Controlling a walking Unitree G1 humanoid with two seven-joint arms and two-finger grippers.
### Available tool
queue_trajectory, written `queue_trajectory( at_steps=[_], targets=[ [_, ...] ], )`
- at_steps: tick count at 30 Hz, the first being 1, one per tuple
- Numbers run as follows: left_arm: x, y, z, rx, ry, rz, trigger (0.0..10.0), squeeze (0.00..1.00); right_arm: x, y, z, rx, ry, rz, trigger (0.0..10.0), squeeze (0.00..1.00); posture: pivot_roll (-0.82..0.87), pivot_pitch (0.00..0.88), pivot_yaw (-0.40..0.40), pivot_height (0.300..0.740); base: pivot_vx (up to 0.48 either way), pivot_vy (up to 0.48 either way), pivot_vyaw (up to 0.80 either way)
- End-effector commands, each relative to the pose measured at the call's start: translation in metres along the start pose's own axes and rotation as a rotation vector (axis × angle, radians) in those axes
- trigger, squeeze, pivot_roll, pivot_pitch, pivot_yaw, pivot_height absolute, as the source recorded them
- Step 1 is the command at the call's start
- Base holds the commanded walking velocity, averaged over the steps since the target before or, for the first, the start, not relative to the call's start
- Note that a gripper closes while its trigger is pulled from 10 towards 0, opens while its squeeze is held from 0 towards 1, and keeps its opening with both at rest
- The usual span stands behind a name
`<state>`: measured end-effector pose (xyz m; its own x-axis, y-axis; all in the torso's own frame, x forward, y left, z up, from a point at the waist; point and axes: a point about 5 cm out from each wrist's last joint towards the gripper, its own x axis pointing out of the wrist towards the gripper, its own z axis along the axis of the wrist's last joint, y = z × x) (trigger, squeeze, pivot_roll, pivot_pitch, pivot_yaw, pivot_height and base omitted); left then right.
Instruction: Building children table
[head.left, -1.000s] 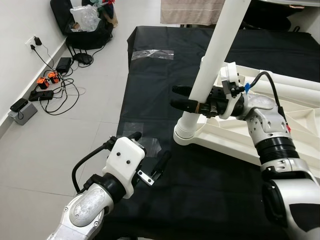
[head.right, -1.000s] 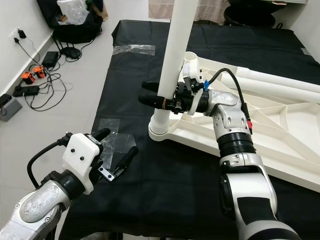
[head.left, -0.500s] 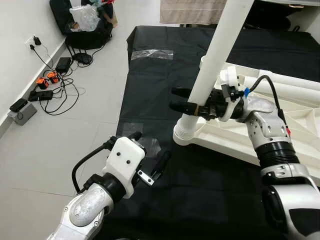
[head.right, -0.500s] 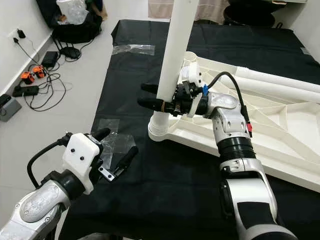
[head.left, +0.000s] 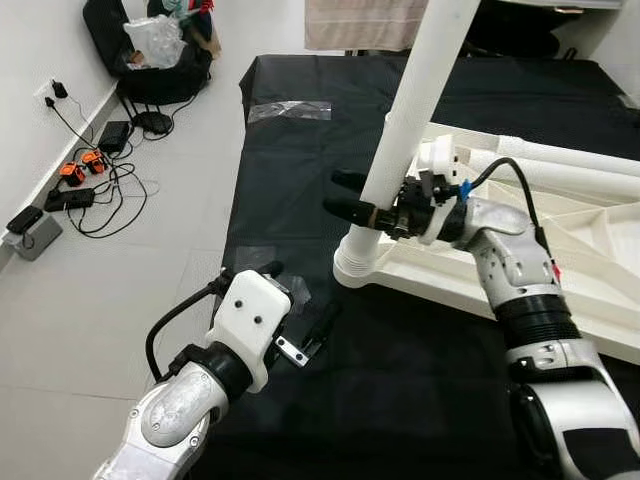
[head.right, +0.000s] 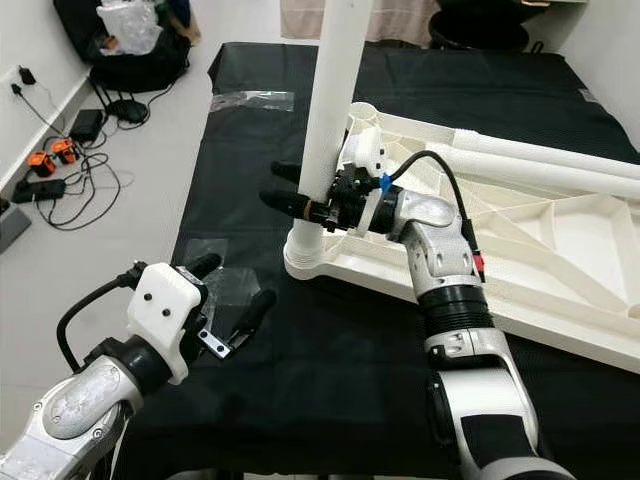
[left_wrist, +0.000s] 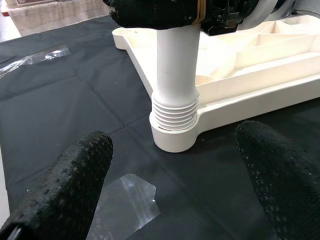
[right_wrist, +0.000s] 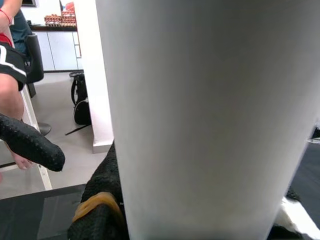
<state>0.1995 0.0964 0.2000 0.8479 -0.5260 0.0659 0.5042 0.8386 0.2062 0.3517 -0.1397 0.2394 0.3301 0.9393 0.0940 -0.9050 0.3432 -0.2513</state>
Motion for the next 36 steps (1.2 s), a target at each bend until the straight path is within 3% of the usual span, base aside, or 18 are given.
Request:
queue_trajectory(
  at_steps=[1, 12, 23, 26, 30, 36],
  targets=[
    [-0.001, 0.000, -0.003, 0.009, 0.020, 0.002, 10.0, 0.00, -0.004, 0.005, -0.023, 0.062, 0.100, -0.013, 10.0, 0.00, 0.14, 0.208, -0.042, 0.740, 0.000, 0.000, 0.00],
    [0.001, 0.002, -0.004, 0.014, 0.015, 0.011, 10.0, 0.00, 0.016, 0.001, -0.023, 0.051, 0.179, -0.281, 10.0, 0.00, 0.13, 0.206, -0.051, 0.740, 0.000, 0.000, 0.00],
    [0.002, 0.001, -0.004, 0.014, 0.012, 0.015, 10.0, 0.00, 0.022, 0.005, -0.032, 0.128, 0.254, -0.365, 10.0, 0.00, 0.13, 0.201, -0.052, 0.740, 0.000, 0.000, 0.00],
    [0.001, 0.001, -0.005, 0.015, 0.013, 0.016, 10.0, 0.00, 0.019, -0.001, -0.033, 0.154, 0.245, -0.447, 10.0, 0.00, 0.12, 0.196, -0.052, 0.740, 0.000, 0.000, 0.00],
    [0.002, 0.002, -0.005, 0.017, 0.011, 0.018, 10.0, 0.00, 0.010, -0.013, -0.031, 0.183, 0.191, -0.672, 10.0, 0.00, 0.12, 0.191, -0.050, 0.740, 0.000, 0.000, 0.00],
    [0.003, 0.004, -0.005, 0.021, 0.009, 0.017, 10.0, 0.00, 0.010, -0.008, -0.028, 0.190, 0.135, -0.740, 10.0, 0.00, 0.12, 0.193, -0.049, 0.740, 0.000, 0.000, 0.00]
  ],
)
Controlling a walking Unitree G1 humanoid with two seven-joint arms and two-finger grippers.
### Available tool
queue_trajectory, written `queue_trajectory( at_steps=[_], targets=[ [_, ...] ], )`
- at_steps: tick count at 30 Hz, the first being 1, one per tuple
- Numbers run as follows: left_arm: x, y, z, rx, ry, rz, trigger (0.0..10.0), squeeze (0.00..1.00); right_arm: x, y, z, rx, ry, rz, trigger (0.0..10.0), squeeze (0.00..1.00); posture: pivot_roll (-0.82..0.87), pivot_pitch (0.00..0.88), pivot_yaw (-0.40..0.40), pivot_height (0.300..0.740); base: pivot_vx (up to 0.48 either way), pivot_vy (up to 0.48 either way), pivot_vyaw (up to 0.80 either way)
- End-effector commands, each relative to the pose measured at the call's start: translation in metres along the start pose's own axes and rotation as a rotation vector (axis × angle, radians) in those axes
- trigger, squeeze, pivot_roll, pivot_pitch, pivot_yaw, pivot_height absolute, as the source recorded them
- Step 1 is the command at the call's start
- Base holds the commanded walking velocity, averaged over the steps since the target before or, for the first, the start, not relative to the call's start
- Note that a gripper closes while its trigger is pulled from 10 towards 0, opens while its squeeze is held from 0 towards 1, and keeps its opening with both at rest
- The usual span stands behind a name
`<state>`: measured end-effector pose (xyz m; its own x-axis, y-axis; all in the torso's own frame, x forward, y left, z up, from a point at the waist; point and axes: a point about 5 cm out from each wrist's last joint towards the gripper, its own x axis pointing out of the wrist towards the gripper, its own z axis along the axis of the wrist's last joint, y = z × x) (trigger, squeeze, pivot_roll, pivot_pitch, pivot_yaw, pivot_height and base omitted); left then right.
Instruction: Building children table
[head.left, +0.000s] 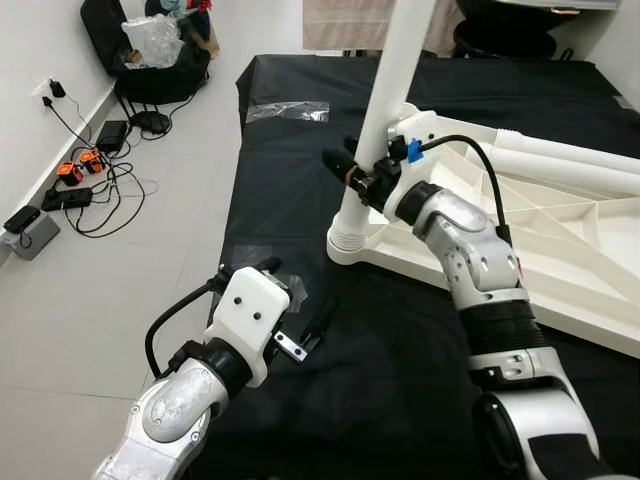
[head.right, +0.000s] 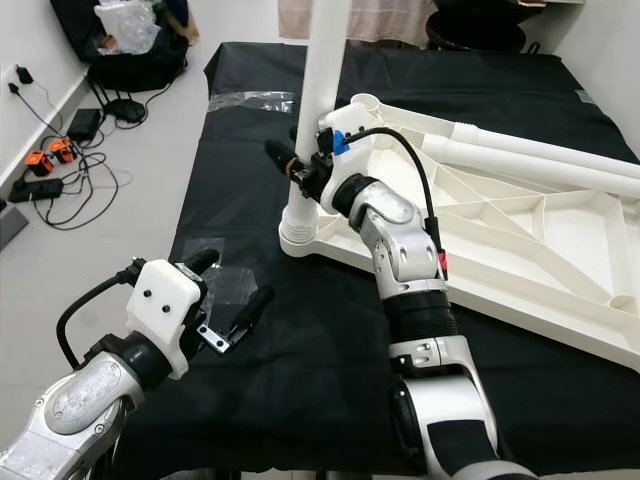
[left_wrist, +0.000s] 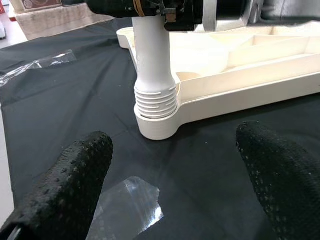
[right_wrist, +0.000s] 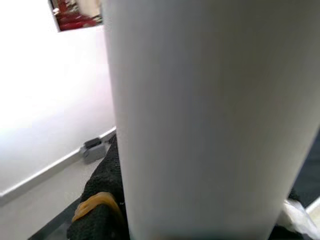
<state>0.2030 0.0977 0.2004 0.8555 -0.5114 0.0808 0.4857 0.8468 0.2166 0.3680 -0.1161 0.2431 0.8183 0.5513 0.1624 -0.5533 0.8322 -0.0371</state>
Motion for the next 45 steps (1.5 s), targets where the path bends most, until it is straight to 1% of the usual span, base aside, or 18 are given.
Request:
queue_trajectory(
  at_steps=[1, 5, 9, 11, 13, 15, 16, 18, 22, 24, 27, 31, 34, 38, 41, 42, 43, 45],
  targets=[
    [0.000, 0.001, -0.005, 0.010, 0.020, -0.002, 10.0, 0.00, -0.013, -0.014, -0.027, 0.032, 0.109, -0.114, 10.0, 0.00, 0.12, 0.193, -0.049, 0.740, 0.000, 0.000, 0.00],
    [0.000, 0.001, -0.005, 0.011, 0.020, 0.000, 10.0, 0.00, -0.014, -0.010, -0.028, 0.036, 0.101, -0.138, 10.0, 0.00, 0.12, 0.196, -0.049, 0.740, 0.000, 0.000, 0.00],
    [0.001, 0.002, -0.005, 0.015, 0.019, 0.000, 10.0, 0.00, -0.013, 0.000, -0.028, 0.040, 0.079, -0.197, 10.0, 0.00, 0.12, 0.199, -0.048, 0.740, 0.000, 0.000, 0.00],
    [0.001, 0.003, -0.004, 0.017, 0.018, 0.001, 10.0, 0.00, -0.013, 0.006, -0.027, 0.012, 0.072, -0.215, 10.0, 0.00, 0.12, 0.200, -0.049, 0.740, 0.000, 0.000, 0.00],
    [0.001, 0.003, -0.004, 0.018, 0.017, 0.001, 10.0, 0.00, -0.013, 0.008, -0.026, 0.004, 0.072, -0.219, 10.0, 0.00, 0.12, 0.200, -0.049, 0.740, 0.000, 0.000, 0.00],
    [0.002, 0.003, -0.004, 0.019, 0.016, 0.001, 10.0, 0.00, -0.012, 0.014, -0.024, -0.039, 0.059, -0.218, 10.0, 0.00, 0.12, 0.201, -0.049, 0.740, 0.000, 0.000, 0.00],
    [0.002, 0.003, -0.004, 0.019, 0.016, 0.001, 10.0, 0.00, -0.012, 0.014, -0.024, -0.039, 0.059, -0.218, 10.0, 0.00, 0.12, 0.201, -0.049, 0.740, 0.000, 0.000, 0.00],
    [0.002, 0.003, -0.004, 0.018, 0.015, 0.003, 10.0, 0.00, -0.011, 0.023, -0.020, -0.115, 0.021, -0.176, 10.0, 0.00, 0.12, 0.202, -0.051, 0.740, 0.000, 0.000, 0.00],
    [0.002, 0.003, -0.004, 0.018, 0.015, 0.003, 10.0, 0.00, -0.011, 0.027, -0.020, -0.154, 0.019, -0.157, 10.0, 0.00, 0.11, 0.202, -0.053, 0.740, 0.000, 0.000, 0.00],
    [0.003, 0.003, -0.004, 0.016, 0.013, 0.005, 10.0, 0.00, -0.010, 0.027, -0.024, -0.153, 0.059, -0.203, 10.0, 0.00, 0.11, 0.202, -0.054, 0.740, 0.000, 0.000, 0.00],
    [0.003, 0.003, -0.004, 0.015, 0.012, 0.005, 10.0, 0.00, -0.010, 0.027, -0.026, -0.145, 0.074, -0.233, 10.0, 0.00, 0.11, 0.204, -0.055, 0.740, 0.000, 0.000, 0.00],
    [0.003, 0.003, -0.004, 0.016, 0.012, 0.009, 10.0, 0.00, -0.008, 0.023, -0.031, -0.131, 0.125, -0.372, 10.0, 0.00, 0.11, 0.206, -0.058, 0.740, 0.000, 0.000, 0.00],
    [0.003, 0.003, -0.004, 0.016, 0.011, 0.011, 10.0, 0.00, -0.007, 0.021, -0.034, -0.141, 0.150, -0.433, 10.0, 0.00, 0.11, 0.204, -0.060, 0.740, 0.000, 0.000, 0.00],
    [0.004, 0.003, -0.004, 0.018, 0.010, 0.013, 10.0, 0.00, -0.008, 0.020, -0.036, -0.112, 0.157, -0.511, 10.0, 0.00, 0.11, 0.204, -0.063, 0.740, 0.000, 0.000, 0.00],
    [0.004, 0.004, -0.003, 0.021, 0.009, 0.015, 10.0, 0.00, -0.012, 0.018, -0.035, -0.133, 0.148, -0.604, 10.0, 0.00, 0.11, 0.204, -0.063, 0.740, 0.000, 0.000, 0.00],
    [0.004, 0.004, -0.003, 0.021, 0.009, 0.015, 10.0, 0.00, -0.012, 0.018, -0.035, -0.133, 0.148, -0.604, 10.0, 0.00, 0.11, 0.204, -0.063, 0.740, 0.000, 0.000, 0.00],
    [0.004, 0.005, -0.003, 0.023, 0.008, 0.016, 10.0, 0.00, -0.014, 0.018, -0.034, -0.141, 0.144, -0.644, 10.0, 0.00, 0.11, 0.206, -0.062, 0.740, 0.000, 0.000, 0.00],
    [0.004, 0.005, -0.003, 0.025, 0.007, 0.017, 10.0, 0.00, -0.016, 0.019, -0.034, -0.146, 0.141, -0.678, 10.0, 0.00, 0.11, 0.207, -0.061, 0.740, 0.000, 0.000, 0.00]
  ],
)
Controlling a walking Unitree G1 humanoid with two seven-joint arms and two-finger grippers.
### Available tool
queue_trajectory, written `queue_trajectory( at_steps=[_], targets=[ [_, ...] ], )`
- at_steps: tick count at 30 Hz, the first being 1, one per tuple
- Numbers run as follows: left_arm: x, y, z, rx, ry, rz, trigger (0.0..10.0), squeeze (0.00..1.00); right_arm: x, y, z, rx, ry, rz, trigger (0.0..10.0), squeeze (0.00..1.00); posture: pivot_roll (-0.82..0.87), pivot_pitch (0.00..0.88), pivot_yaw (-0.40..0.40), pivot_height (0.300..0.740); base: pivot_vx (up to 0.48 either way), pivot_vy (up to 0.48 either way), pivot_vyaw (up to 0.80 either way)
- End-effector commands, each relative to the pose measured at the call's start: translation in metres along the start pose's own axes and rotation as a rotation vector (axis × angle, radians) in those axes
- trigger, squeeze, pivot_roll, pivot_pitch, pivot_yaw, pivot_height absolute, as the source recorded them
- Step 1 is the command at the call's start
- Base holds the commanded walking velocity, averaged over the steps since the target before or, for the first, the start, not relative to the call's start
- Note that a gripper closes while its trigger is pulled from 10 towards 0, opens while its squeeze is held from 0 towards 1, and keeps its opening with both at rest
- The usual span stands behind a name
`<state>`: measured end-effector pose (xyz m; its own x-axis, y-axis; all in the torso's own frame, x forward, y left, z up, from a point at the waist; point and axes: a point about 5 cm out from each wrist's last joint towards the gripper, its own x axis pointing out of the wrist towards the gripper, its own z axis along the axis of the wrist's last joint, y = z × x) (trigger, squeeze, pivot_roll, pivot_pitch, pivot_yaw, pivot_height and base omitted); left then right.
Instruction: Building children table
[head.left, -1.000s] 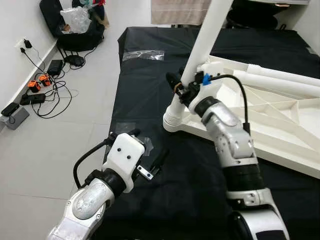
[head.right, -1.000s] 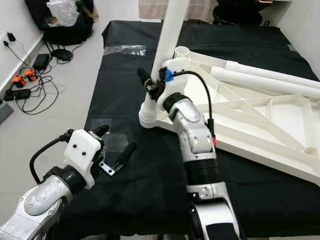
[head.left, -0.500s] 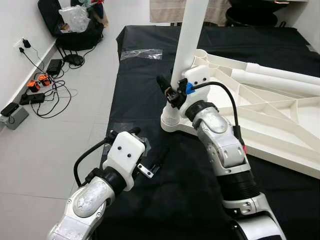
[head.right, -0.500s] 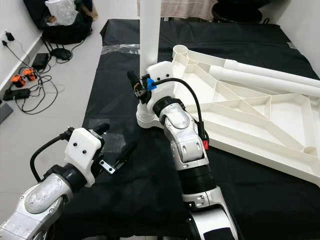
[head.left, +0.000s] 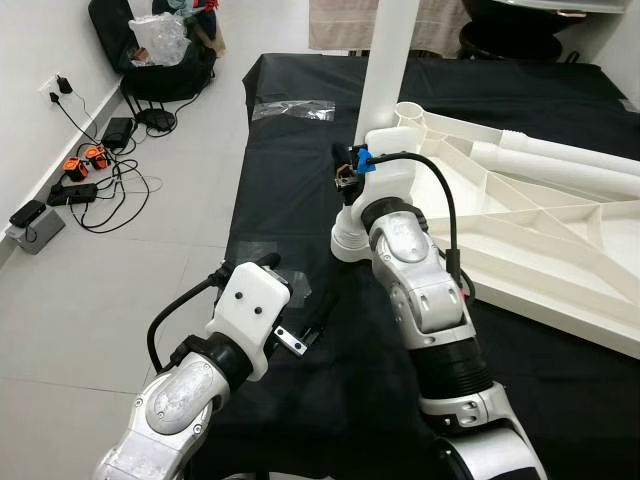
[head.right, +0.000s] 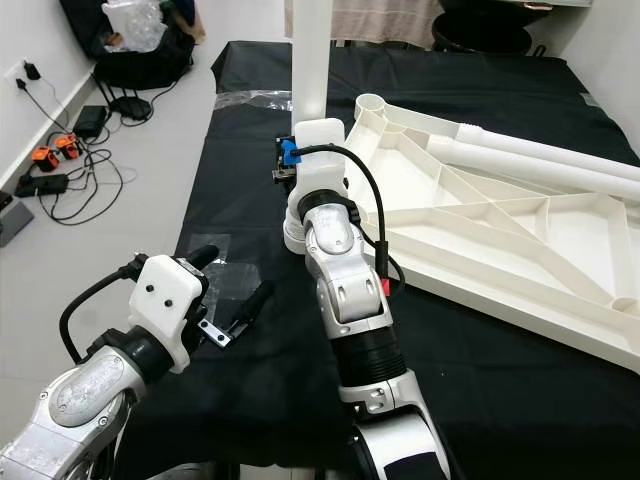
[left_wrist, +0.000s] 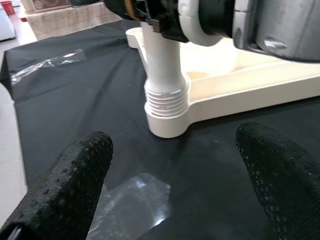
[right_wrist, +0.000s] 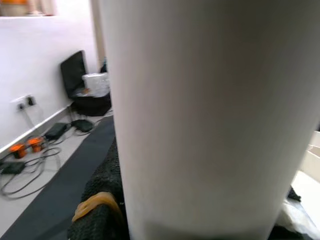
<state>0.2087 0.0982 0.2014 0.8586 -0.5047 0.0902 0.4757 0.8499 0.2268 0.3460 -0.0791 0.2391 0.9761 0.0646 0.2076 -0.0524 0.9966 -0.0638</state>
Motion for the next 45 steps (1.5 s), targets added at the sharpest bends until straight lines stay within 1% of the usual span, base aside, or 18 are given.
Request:
queue_trajectory(
  at_steps=[1, 2, 4, 7, 13, 15, 22, 24, 26, 28, 29, 31, 32, 35, 39, 40, 42, 45],
  targets=[
    [0.000, 0.003, -0.003, 0.016, 0.013, 0.008, 10.0, 0.00, -0.008, -0.027, -0.035, -0.063, 0.156, -0.190, 10.0, 0.00, 0.11, 0.207, -0.061, 0.740, 0.000, 0.000, 0.00],
    [0.001, 0.004, -0.003, 0.019, 0.011, 0.010, 10.0, 0.00, -0.011, -0.026, -0.036, -0.060, 0.161, -0.231, 10.0, 0.00, 0.11, 0.206, -0.061, 0.740, 0.000, 0.000, 0.00],
    [0.001, 0.004, -0.003, 0.019, 0.011, 0.010, 10.0, 0.00, -0.011, -0.026, -0.036, -0.060, 0.161, -0.231, 10.0, 0.00, 0.11, 0.206, -0.061, 0.740, 0.000, 0.000, 0.00],
    [0.002, 0.005, -0.002, 0.024, 0.007, 0.012, 10.0, 0.00, -0.015, -0.025, -0.036, -0.040, 0.161, -0.317, 10.0, 0.00, 0.11, 0.206, -0.063, 0.740, 0.000, 0.000, 0.00],
    [0.002, 0.006, -0.001, 0.026, 0.003, 0.014, 10.0, 0.00, -0.017, -0.020, -0.033, -0.010, 0.147, -0.367, 10.0, 0.00, 0.11, 0.205, -0.064, 0.740, 0.000, 0.000, 0.00],
    [0.003, 0.006, -0.001, 0.025, 0.001, 0.013, 10.0, 0.00, -0.017, -0.011, -0.032, -0.002, 0.152, -0.410, 10.0, 0.00, 0.11, 0.205, -0.065, 0.740, 0.000, 0.000, 0.00],
    [0.004, 0.005, -0.001, 0.023, 0.000, 0.012, 10.0, 0.00, -0.018, -0.001, -0.032, -0.008, 0.179, -0.448, 10.0, 0.00, 0.11, 0.202, -0.066, 0.740, 0.000, 0.000, 0.00],
    [0.003, 0.005, -0.001, 0.024, 0.000, 0.012, 10.0, 0.00, -0.020, 0.011, -0.035, 0.032, 0.235, -0.460, 10.0, 0.00, 0.12, 0.197, -0.070, 0.740, 0.000, 0.000, 0.00],
    [0.003, 0.005, -0.001, 0.025, 0.001, 0.012, 10.0, 0.00, -0.020, 0.014, -0.036, 0.026, 0.257, -0.478, 10.0, 0.00, 0.12, 0.197, -0.070, 0.740, 0.000, 0.000, 0.00],
    [0.002, 0.005, -0.002, 0.026, 0.002, 0.011, 10.0, 0.00, -0.019, 0.018, -0.038, 0.095, 0.295, -0.470, 10.0, 0.00, 0.12, 0.197, -0.070, 0.740, 0.000, 0.000, 0.00],
    [0.002, 0.005, -0.002, 0.026, 0.002, 0.011, 10.0, 0.00, -0.019, 0.018, -0.038, 0.095, 0.295, -0.470, 10.0, 0.00, 0.12, 0.197, -0.070, 0.740, 0.000, 0.000, 0.00],
    [0.002, 0.004, -0.003, 0.026, 0.004, 0.009, 10.0, 0.00, -0.013, 0.021, -0.031, 0.188, 0.254, -0.388, 10.0, 0.00, 0.11, 0.188, -0.069, 0.740, 0.000, 0.000, 0.00],
    [0.002, 0.004, -0.003, 0.026, 0.004, 0.009, 10.0, 0.00, -0.013, 0.021, -0.031, 0.188, 0.254, -0.388, 10.0, 0.00, 0.11, 0.188, -0.069, 0.740, 0.000, 0.000, 0.00],
    [0.003, 0.003, -0.004, 0.024, 0.003, 0.007, 10.0, 0.00, -0.004, 0.016, -0.012, 0.232, 0.168, -0.295, 10.0, 0.00, 0.11, 0.175, -0.067, 0.740, 0.000, 0.000, 0.00],
    [0.004, 0.003, -0.004, 0.025, 0.001, 0.007, 10.0, 0.00, 0.001, 0.005, -0.001, 0.215, 0.128, -0.302, 10.0, 0.00, 0.11, 0.173, -0.067, 0.740, 0.000, 0.000, 0.00],
    [0.005, 0.004, -0.004, 0.026, 0.000, 0.009, 10.0, 0.00, 0.008, -0.010, 0.016, 0.221, 0.075, -0.316, 10.0, 0.00, 0.10, 0.160, -0.066, 0.740, 0.000, 0.000, 0.00],
    [0.007, 0.006, -0.005, 0.026, 0.000, 0.014, 10.0, 0.00, 0.013, -0.018, 0.028, 0.245, 0.033, -0.298, 10.0, 0.00, 0.10, 0.158, -0.063, 0.740, 0.000, 0.000, 0.00],
    [0.008, 0.007, -0.005, 0.028, 0.000, 0.022, 10.0, 0.00, 0.016, -0.021, 0.036, 0.272, 0.004, -0.260, 10.0, 0.00, 0.10, 0.152, -0.066, 0.740, 0.000, 0.000, 0.00]
  ],
)
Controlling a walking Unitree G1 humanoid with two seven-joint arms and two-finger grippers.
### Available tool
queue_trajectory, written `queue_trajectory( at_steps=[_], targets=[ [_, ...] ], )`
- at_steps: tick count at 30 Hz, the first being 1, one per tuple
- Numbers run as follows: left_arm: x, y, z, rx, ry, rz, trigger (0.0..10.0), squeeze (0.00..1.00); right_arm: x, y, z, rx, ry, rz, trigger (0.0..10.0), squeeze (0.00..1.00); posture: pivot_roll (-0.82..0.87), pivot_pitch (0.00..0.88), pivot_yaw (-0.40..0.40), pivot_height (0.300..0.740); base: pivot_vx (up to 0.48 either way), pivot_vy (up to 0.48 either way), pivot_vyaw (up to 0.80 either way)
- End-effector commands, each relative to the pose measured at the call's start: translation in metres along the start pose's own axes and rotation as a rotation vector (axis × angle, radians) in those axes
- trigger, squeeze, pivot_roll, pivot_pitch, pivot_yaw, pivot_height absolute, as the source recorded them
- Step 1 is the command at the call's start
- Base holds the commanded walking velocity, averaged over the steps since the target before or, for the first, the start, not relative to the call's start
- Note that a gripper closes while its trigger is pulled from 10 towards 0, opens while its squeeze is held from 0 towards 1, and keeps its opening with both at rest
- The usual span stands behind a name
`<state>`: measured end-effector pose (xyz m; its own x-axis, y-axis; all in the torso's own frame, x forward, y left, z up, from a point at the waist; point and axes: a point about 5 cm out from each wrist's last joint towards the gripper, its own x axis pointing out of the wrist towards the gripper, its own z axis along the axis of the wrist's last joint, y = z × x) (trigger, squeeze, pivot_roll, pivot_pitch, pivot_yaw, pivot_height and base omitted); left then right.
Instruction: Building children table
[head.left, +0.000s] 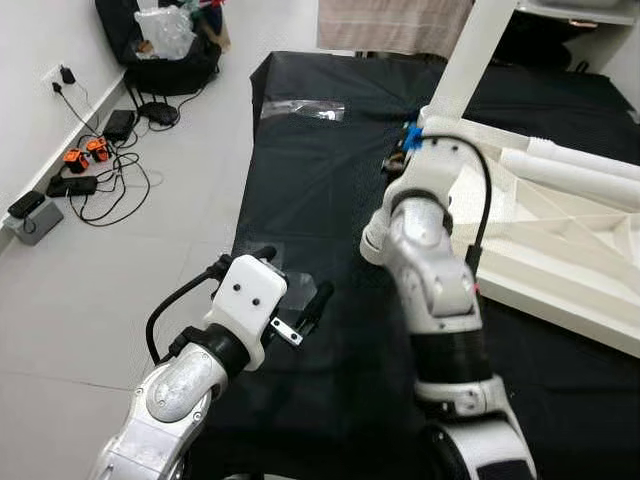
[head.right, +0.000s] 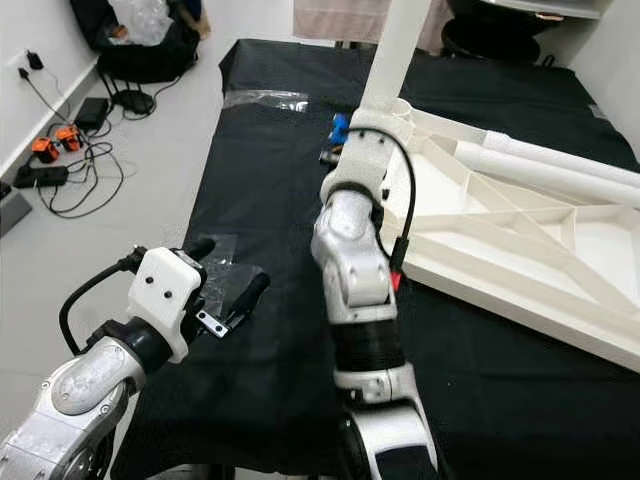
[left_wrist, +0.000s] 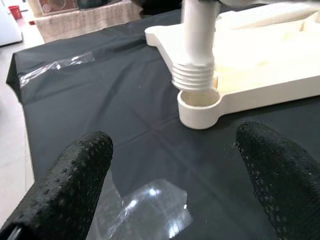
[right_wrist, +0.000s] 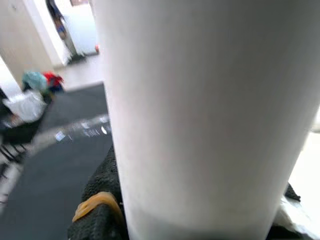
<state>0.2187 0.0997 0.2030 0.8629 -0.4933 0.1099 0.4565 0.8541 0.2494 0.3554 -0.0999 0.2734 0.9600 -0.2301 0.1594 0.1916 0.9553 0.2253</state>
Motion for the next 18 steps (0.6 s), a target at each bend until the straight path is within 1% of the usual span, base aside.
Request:
queue_trajectory(
  at_steps=[1, 2, 3, 4, 6, 7, 8, 9, 10, 11, 12, 13, 15, 16, 18],
  targets=[
    [0.000, 0.001, -0.004, 0.003, 0.016, 0.006, 10.0, 0.00, 0.000, 0.004, 0.005, 0.035, -0.010, 0.042, 10.0, 0.00, 0.10, 0.152, -0.066, 0.740, 0.000, 0.000, 0.00],
    [0.002, 0.004, -0.004, 0.007, 0.023, 0.019, 10.0, 0.00, 0.002, 0.007, 0.013, 0.070, -0.039, 0.137, 10.0, 0.00, 0.10, 0.150, -0.065, 0.740, 0.000, 0.000, 0.00],
    [0.003, 0.005, -0.004, 0.012, 0.025, 0.022, 10.0, 0.00, 0.003, 0.007, 0.015, 0.083, -0.048, 0.169, 10.0, 0.00, 0.10, 0.150, -0.065, 0.740, 0.000, 0.000, 0.00],
    [0.003, 0.005, -0.004, 0.012, 0.025, 0.022, 10.0, 0.00, 0.003, 0.007, 0.015, 0.083, -0.048, 0.169, 10.0, 0.00, 0.10, 0.150, -0.065, 0.740, 0.000, 0.000, 0.00],
    [0.006, 0.010, -0.006, 0.038, 0.041, 0.038, 10.0, 0.00, 0.004, 0.011, 0.018, 0.096, -0.054, 0.281, 10.0, 0.00, 0.11, 0.142, -0.060, 0.740, 0.000, 0.000, 0.00],
    [0.006, 0.010, -0.006, 0.038, 0.041, 0.038, 10.0, 0.00, 0.004, 0.011, 0.018, 0.096, -0.054, 0.281, 10.0, 0.00, 0.11, 0.142, -0.060, 0.740, 0.000, 0.000, 0.00],
    [0.008, 0.013, -0.006, 0.052, 0.045, 0.049, 10.0, 0.00, 0.003, 0.012, 0.019, 0.100, -0.056, 0.344, 10.0, 0.00, 0.11, 0.142, -0.060, 0.740, 0.000, 0.000, 0.00],
    [0.008, 0.013, -0.006, 0.052, 0.045, 0.049, 10.0, 0.00, 0.003, 0.012, 0.019, 0.100, -0.056, 0.344, 10.0, 0.00, 0.11, 0.142, -0.060, 0.740, 0.000, 0.000, 0.00],
    [0.010, 0.017, -0.007, 0.062, 0.048, 0.057, 10.0, 0.00, 0.003, 0.013, 0.019, 0.110, -0.054, 0.387, 10.0, 0.00, 0.11, 0.135, -0.060, 0.740, 0.000, 0.000, 0.00],
    [0.014, 0.024, -0.008, 0.084, 0.052, 0.072, 10.0, 0.00, 0.002, 0.013, 0.018, 0.126, -0.040, 0.444, 10.0, 0.00, 0.11, 0.131, -0.060, 0.740, 0.000, 0.000, 0.00],
    [0.014, 0.024, -0.008, 0.084, 0.052, 0.072, 10.0, 0.00, 0.002, 0.013, 0.018, 0.126, -0.040, 0.444, 10.0, 0.00, 0.11, 0.131, -0.060, 0.740, 0.000, 0.000, 0.00],
    [0.016, 0.028, -0.008, 0.097, 0.053, 0.081, 10.0, 0.00, 0.001, 0.012, 0.017, 0.137, -0.031, 0.478, 10.0, 0.00, 0.11, 0.131, -0.060, 0.740, 0.000, 0.000, 0.00],
    [0.025, 0.040, -0.012, 0.100, 0.087, 0.101, 10.0, 0.00, -0.001, 0.011, 0.015, 0.157, -0.021, 0.535, 10.0, 0.00, 0.11, 0.125, -0.059, 0.740, 0.000, 0.000, 0.00],
    [0.025, 0.040, -0.012, 0.100, 0.087, 0.101, 10.0, 0.00, -0.001, 0.011, 0.015, 0.157, -0.021, 0.535, 10.0, 0.00, 0.11, 0.125, -0.059, 0.740, 0.000, 0.000, 0.00],
    [0.035, 0.048, -0.017, 0.105, 0.110, 0.097, 10.0, 0.00, -0.005, 0.012, 0.015, 0.179, -0.024, 0.608, 10.0, 0.00, 0.11, 0.125, -0.058, 0.740, 0.000, 0.000, 0.00]
  ],
)
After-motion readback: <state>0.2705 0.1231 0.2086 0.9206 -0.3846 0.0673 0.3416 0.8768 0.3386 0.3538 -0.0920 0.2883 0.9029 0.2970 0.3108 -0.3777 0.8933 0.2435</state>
